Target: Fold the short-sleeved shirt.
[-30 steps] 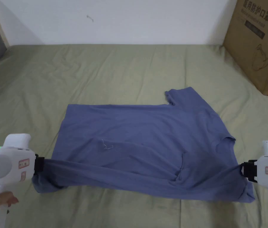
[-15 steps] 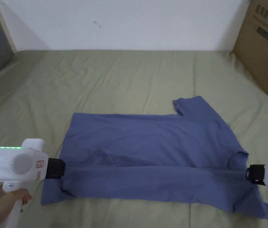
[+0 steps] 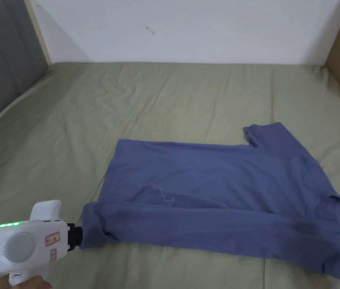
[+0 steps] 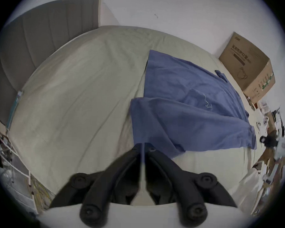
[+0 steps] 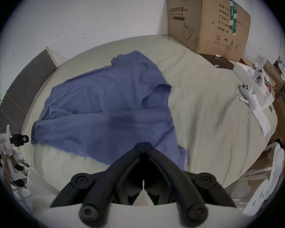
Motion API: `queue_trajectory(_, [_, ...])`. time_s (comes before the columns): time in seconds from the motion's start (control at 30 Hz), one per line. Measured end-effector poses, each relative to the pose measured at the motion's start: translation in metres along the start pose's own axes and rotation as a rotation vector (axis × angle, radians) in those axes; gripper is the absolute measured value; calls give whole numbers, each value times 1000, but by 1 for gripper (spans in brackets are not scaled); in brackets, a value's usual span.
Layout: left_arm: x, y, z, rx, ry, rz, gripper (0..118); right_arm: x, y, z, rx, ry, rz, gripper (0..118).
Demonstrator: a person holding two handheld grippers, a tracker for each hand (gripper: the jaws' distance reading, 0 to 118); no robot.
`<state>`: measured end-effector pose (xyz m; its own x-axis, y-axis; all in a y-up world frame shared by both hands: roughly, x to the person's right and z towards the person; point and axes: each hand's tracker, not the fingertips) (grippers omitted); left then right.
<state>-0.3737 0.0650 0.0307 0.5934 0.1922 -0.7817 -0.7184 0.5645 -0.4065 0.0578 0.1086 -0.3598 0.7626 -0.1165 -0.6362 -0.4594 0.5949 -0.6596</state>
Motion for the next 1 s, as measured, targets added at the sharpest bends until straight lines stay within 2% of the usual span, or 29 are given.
queue_trajectory(0.07, [1, 0, -5, -13, -21, 26, 43, -1, -5, -2, -19, 15, -17, 0])
queue_trajectory(0.1, [1, 0, -14, -47, -34, 38, 81, -1, -8, -4, -24, 17, -20, 0])
queue_trajectory(0.13, [1, 0, -21, -71, -41, 34, 111, -1, -10, -4, -29, 19, -20, 0])
queue_trajectory(0.17, [1, -2, -25, -63, -43, 29, 113, -2, -12, -4, -31, 20, -18, 0])
queue_trajectory(0.2, [6, -2, -27, -66, -45, 20, 106, -2, -14, -3, -31, 19, -17, 0])
queue_trajectory(0.27, [10, -6, -43, -148, 104, -55, 60, -3, -18, -5, -40, 17, -10, 0])
queue_trajectory(0.3, [12, -7, -41, -107, 96, -105, 57, -4, -19, -5, -44, 14, -4, 0])
queue_trajectory(0.33, [9, -4, -32, -109, 55, -68, 50, -4, -19, -6, -45, 9, 4, 0])
queue_trajectory(0.37, [6, -1, -28, -112, 34, -55, 38, -4, -20, -6, -40, 1, 7, 8])
queue_trajectory(0.4, [1, 1, -26, -105, 12, -53, 15, -3, -19, -8, -34, -4, 6, 31])
queue_trajectory(0.43, [-1, 3, -22, -100, -27, -46, 7, 0, -16, -11, -36, -9, 2, 73])
queue_trajectory(0.47, [0, 4, -17, -104, -15, -43, 7, 3, -13, -15, -38, -15, -16, 90])
queue_trajectory(0.5, [1, 3, -18, -110, -16, -55, 7, 5, -12, -19, -17, -15, -60, 93])
queue_trajectory(0.57, [4, -1, -18, -106, 4, -97, 7, 11, -9, -36, -53, -5, -120, 91])
queue_trajectory(0.6, [11, 1, -17, -104, 10, -111, 7, 14, -10, -51, -117, 8, -153, 79])
queue_trajectory(0.63, [11, 0, -16, -105, 13, -118, 7, 12, -16, -61, -167, 30, -155, 28])
queue_trajectory(0.67, [10, 0, -16, -103, 15, -122, 7, 9, -23, -73, -198, 4, -158, 12])
queue_trajectory(0.73, [14, 3, -11, -103, 8, -123, 7, -1, -21, -63, -141, -14, -151, 6])
queue_trajectory(0.83, [12, 7, -3, -95, 3, -143, 7, -1, -13, -54, -147, -2, -100, 5])
queue_trajectory(1.0, [16, 13, 21, -81, -10, -171, 7, 12, -3, -22, -133, 64, -124, 5])
